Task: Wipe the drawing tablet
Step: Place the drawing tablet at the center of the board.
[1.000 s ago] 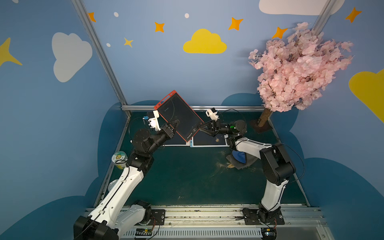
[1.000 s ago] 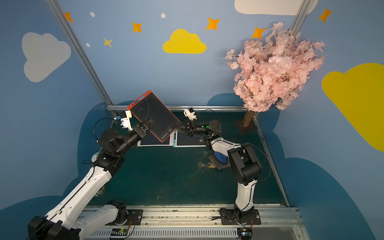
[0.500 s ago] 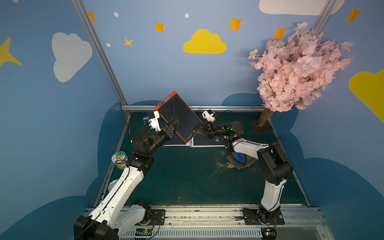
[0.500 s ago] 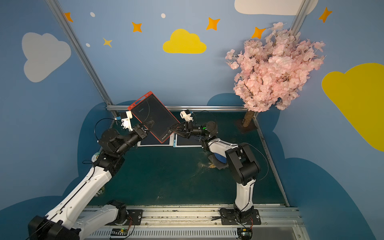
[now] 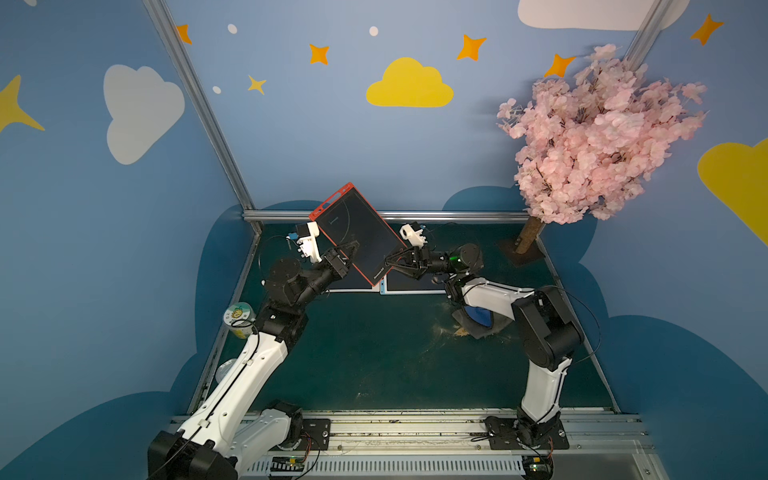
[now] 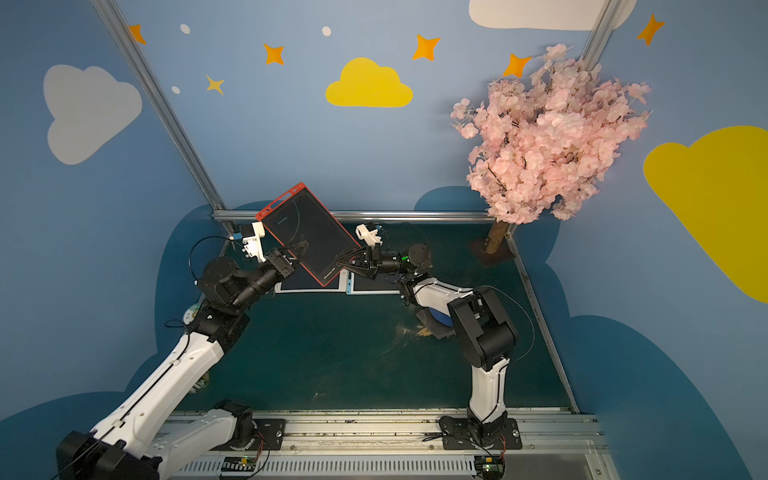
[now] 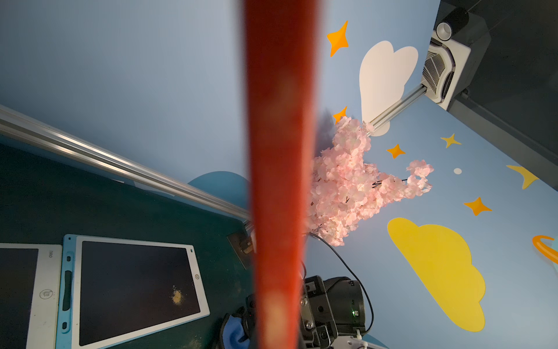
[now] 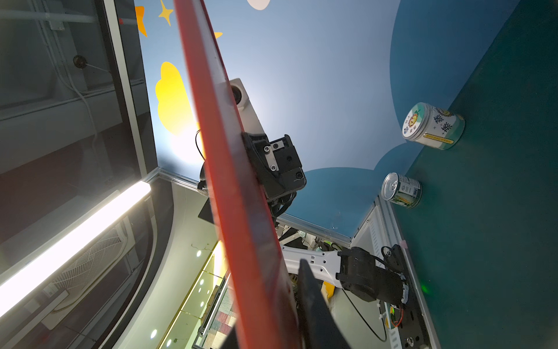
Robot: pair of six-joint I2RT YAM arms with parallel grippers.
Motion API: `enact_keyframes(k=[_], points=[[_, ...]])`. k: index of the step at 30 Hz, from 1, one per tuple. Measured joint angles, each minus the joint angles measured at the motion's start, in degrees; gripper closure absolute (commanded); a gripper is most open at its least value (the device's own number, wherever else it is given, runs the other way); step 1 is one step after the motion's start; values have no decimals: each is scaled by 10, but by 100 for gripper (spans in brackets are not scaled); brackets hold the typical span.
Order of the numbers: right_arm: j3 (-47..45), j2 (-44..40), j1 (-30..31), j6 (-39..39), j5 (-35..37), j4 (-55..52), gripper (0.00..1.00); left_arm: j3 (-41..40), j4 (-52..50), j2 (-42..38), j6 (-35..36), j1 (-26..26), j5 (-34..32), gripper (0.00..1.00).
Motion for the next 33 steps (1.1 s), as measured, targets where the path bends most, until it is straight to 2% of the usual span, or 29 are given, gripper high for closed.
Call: enact_keyframes(k=[3,7,10,12,14,21,30,33], points=[[0,0,0,-9,2,10,99,0,-8,0,-6,2,-3,97],[0,0,0,-17,3,20,100,-1,-12,0,-17,4,-4,95],[0,0,0,-16,3,20,100,-1,-12,0,-17,4,-4,82],[0,0,0,-13,4,24,100,-1,-19,1,-7,5,-6,67],[0,0,-2,-12,3,19,100,-2,-22,2,-4,5,-4,61],[0,-1,-16,-13,-3,7,100,-6,-32,-4,5,5,-5,60],[-1,-9,-53,-28,-15,-31,100,-19,-72,-52,30,7,-18,62],[-2,-25,-52,-87,-23,-113,100,-16,-140,-90,63,21,-58,72]])
